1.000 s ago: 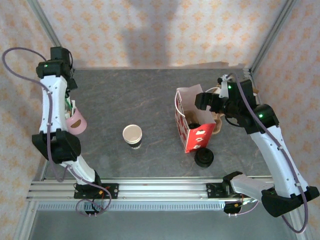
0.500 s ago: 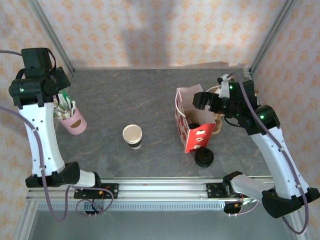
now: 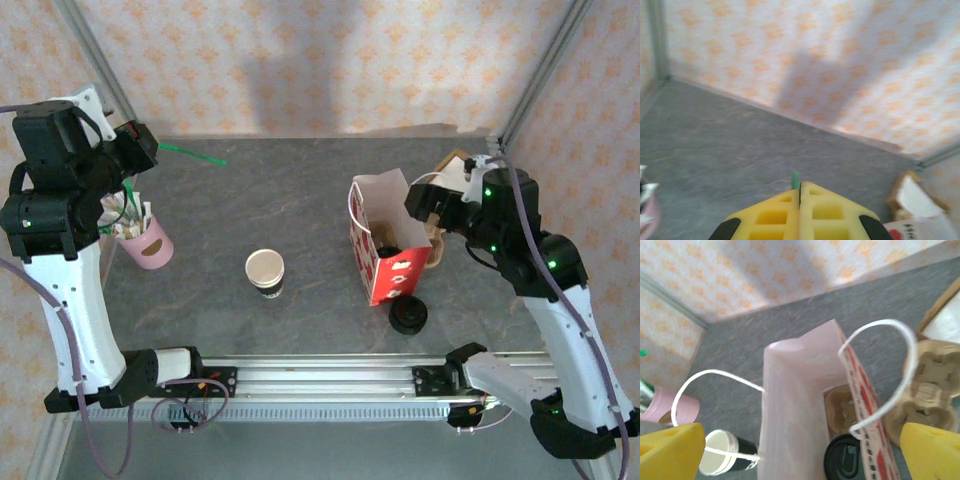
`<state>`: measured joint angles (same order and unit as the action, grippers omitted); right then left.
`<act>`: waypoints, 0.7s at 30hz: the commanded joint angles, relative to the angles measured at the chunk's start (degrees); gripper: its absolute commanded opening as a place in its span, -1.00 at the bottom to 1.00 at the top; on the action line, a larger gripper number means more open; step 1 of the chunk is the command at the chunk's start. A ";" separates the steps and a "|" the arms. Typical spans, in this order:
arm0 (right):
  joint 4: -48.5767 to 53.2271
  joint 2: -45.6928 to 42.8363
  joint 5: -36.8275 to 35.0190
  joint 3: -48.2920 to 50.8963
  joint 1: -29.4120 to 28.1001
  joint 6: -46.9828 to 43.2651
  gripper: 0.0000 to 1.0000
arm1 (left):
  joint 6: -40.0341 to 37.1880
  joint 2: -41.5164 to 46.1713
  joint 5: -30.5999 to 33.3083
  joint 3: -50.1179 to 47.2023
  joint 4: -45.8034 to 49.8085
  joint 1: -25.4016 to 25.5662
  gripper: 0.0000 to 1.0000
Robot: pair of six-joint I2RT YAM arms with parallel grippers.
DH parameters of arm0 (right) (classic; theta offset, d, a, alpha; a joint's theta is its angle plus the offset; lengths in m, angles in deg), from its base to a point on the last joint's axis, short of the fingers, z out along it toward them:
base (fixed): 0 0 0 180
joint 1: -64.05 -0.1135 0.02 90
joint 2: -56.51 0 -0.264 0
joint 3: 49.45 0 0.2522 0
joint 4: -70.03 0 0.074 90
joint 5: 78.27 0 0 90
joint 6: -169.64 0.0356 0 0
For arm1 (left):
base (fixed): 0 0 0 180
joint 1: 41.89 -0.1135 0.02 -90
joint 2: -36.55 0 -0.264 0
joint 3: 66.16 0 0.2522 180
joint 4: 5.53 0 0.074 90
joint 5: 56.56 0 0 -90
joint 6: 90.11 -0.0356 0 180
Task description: Pack the takeout coffee
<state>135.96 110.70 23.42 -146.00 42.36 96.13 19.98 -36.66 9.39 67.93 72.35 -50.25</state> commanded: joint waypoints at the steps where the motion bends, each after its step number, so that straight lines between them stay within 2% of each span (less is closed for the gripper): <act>1: 2.11 -2.08 -11.41 1.01 0.28 2.14 0.99 | 4.72 -0.25 -8.36 0.71 -7.76 3.66 -1.00; 4: 4.30 -3.21 -19.75 2.14 0.28 3.86 0.99 | 5.27 -2.13 -7.80 2.10 -9.95 9.45 -1.00; 9: 7.01 -4.40 -27.78 4.69 0.32 6.96 0.99 | 5.01 -6.55 -4.49 6.88 -11.27 20.36 -1.00; 21: 11.02 -7.14 -36.23 9.26 0.25 11.19 0.99 | 3.71 -22.50 -1.53 27.70 -9.61 41.38 -1.00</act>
<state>144.63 104.73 -8.01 -137.28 42.36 105.64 24.27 -56.72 6.83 91.19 62.78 -11.57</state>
